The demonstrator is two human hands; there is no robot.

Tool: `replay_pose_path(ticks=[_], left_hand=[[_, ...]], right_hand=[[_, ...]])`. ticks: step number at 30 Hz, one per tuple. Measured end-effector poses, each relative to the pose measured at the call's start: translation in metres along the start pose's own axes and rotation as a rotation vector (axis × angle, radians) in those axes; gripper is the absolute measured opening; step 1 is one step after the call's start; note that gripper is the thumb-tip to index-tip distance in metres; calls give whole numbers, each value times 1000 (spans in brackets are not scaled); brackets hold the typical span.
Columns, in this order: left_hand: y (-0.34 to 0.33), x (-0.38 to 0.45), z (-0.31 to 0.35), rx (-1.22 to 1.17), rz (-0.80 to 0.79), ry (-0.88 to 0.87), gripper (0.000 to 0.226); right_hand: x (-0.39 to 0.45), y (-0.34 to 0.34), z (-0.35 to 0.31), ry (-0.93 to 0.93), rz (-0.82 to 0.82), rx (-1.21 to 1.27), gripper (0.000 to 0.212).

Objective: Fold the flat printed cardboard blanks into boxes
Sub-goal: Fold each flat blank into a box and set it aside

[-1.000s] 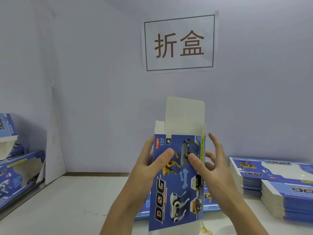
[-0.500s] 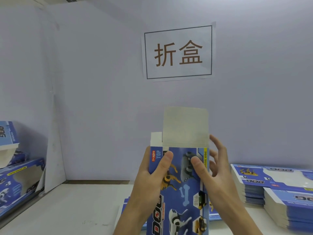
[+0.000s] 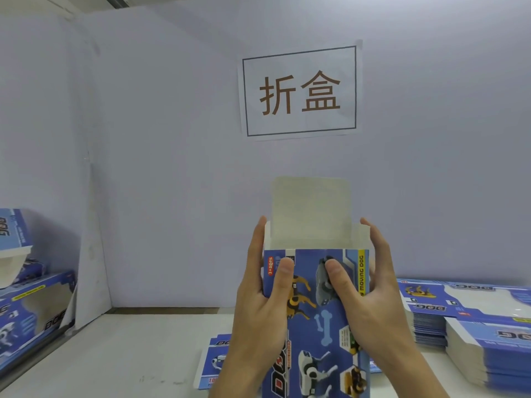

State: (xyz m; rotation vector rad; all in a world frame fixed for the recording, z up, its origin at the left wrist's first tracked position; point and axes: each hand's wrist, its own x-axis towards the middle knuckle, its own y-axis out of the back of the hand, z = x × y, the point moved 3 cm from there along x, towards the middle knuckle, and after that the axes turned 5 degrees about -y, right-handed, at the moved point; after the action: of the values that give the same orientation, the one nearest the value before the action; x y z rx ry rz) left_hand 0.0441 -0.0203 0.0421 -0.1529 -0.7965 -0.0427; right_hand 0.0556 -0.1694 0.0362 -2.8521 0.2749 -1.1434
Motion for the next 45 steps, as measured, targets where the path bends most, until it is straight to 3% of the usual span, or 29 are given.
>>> replay_pose_path(ticks=[11, 16, 18, 21, 22, 25, 29, 31, 34, 36, 39, 41, 43, 45], left_hand=[[12, -2, -7, -31, -5, 56, 37], [12, 1, -3, -27, 30, 23, 44], [10, 1, 0, 19, 50, -22, 42], [9, -1, 1, 165, 120, -105, 44], [8, -3, 1, 193, 131, -118, 45], [4, -5, 1, 115, 63, -32, 40], [5, -2, 4, -5, -127, 168, 49], [3, -2, 6, 31, -90, 172, 50], [-1, -4, 8, 120, 43, 45, 39], [2, -8, 9, 146, 41, 4, 27], [2, -3, 9, 149, 152, 92, 24], [3, -3, 10, 95, 152, 118, 38], [4, -2, 10, 48, 129, 124, 55], [7, -1, 9, 56, 99, 131, 56]], right_hand=[[-3, -3, 0, -21, -92, -19, 40], [-4, 0, 1, -78, -163, 29, 36], [4, -4, -1, -123, -227, 73, 43], [14, -7, -16, -97, -210, 31, 79], [17, -10, -18, -92, -191, 15, 82], [8, -8, -12, -105, -103, 16, 50], [5, -1, -5, -153, 1, 35, 40], [4, -2, -7, -168, 15, 39, 37], [3, -5, -8, -144, 21, 29, 39], [3, -7, -10, -151, 16, 10, 31], [2, -9, -9, -226, 22, 50, 22], [0, -10, -8, -244, 54, 77, 25], [-1, -11, -6, -285, 57, 115, 42], [-1, -12, -7, -301, 8, 131, 54]])
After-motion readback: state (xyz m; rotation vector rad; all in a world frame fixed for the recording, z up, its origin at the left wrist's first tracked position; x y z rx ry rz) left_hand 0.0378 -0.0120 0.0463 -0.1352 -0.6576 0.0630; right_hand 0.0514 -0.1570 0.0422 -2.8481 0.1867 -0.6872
